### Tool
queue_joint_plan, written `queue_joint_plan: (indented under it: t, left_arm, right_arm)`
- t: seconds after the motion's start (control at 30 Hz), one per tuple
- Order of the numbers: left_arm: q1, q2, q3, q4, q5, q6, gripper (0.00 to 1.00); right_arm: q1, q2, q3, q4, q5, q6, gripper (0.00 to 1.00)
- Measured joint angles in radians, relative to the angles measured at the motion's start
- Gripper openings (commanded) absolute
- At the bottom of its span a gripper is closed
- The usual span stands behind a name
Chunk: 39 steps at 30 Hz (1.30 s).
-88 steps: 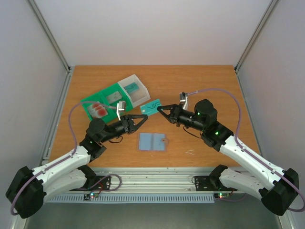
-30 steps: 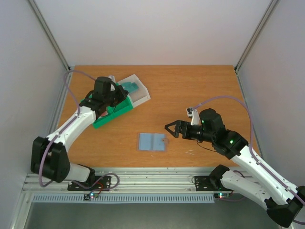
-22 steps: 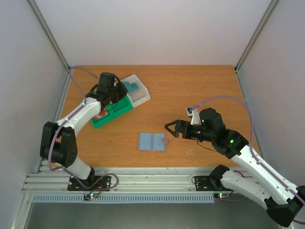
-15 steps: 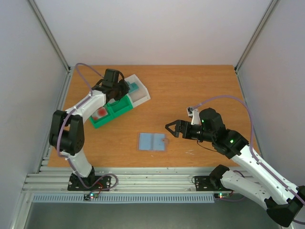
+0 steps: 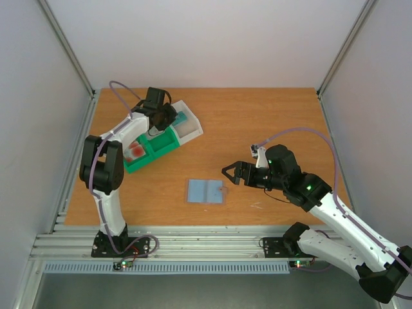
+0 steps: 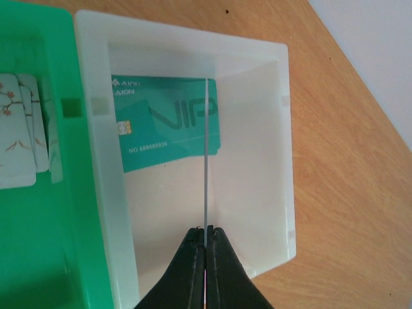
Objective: Take the credit cards out of the card holder
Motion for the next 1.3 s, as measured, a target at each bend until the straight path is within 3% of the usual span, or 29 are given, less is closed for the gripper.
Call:
queue_joint_plan:
  t: [0.7, 0.87, 1.3]
  left_arm:
    - [0.016, 0.141, 0.140, -0.054, 0.002, -0.004, 0.01]
    - [0.018, 0.154, 0.157, -0.061, 0.002, -0.001, 0.09]
    - [0.022, 0.176, 0.177, -0.068, -0.008, 0.005, 0.09]
  right_arm:
    - [0.000, 0.003, 0.000, -0.003, 0.039, 0.000, 0.98]
    - [0.000, 0.003, 0.000, -0.005, 0.049, 0.000, 0.99]
    - [0.000, 0.005, 0.000, -0.023, 0.063, 0.000, 0.98]
